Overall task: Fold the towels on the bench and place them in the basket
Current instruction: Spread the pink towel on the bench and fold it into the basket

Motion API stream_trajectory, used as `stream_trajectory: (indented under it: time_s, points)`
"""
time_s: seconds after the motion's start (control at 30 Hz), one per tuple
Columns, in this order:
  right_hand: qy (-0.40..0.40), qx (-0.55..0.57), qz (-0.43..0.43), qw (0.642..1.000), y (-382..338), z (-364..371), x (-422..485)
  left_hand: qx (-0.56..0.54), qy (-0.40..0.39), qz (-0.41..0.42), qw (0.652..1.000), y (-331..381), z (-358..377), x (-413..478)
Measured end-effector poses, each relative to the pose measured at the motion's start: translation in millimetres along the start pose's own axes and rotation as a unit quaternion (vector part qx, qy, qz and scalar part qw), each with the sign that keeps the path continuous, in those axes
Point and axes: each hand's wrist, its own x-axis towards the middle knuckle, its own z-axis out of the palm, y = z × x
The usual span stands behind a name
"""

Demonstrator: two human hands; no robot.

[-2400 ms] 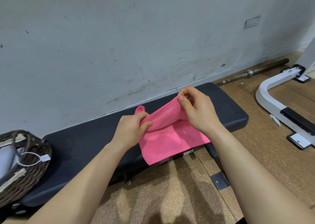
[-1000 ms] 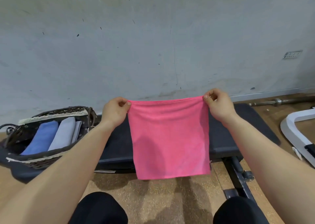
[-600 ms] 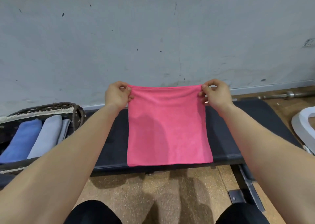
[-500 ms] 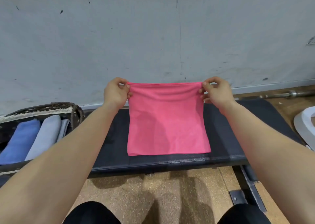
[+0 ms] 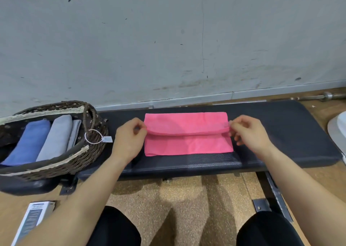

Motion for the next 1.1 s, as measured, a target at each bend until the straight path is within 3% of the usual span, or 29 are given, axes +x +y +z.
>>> stream_trajectory:
  time_s: [0.37, 0.57, 0.7, 0.77, 0.83, 0.97, 1.1]
  points:
    - [-0.016, -0.159, -0.005, 0.987, 29.6, -0.9, -25.6, 0.089, -0.061, 0.103, 0.989, -30.5, 7.3, -39.6]
    - [-0.029, -0.219, -0.03, 0.975, 35.6, 2.1, -35.2, 0.221, -0.066, 0.187, 0.955, -35.9, 8.0, -44.3]
    - [-0.034, -0.298, -0.083, 0.95, 39.7, 5.8, -40.7, 0.293, -0.062, 0.205, 0.932, -37.3, 6.3, -44.0]
    - [-0.024, -0.373, -0.117, 0.92, 37.6, 7.6, -43.4, 0.322, -0.041, 0.226, 0.919, -34.4, 5.4, -41.7]
    - [-0.001, -0.422, -0.14, 0.896, 30.1, 11.2, -41.0, 0.33, -0.013, 0.233, 0.915, -25.4, 7.2, -34.1]
    - [0.033, -0.42, -0.185, 0.888, 6.8, 32.8, -18.6, 0.267, 0.006, 0.224, 0.937, 15.6, 34.0, -9.8]
    - [-0.045, -0.417, -0.177, 0.89, -5.4, 73.5, 4.5, 0.258, -0.097, 0.19, 0.942, 51.4, 85.1, 12.2]
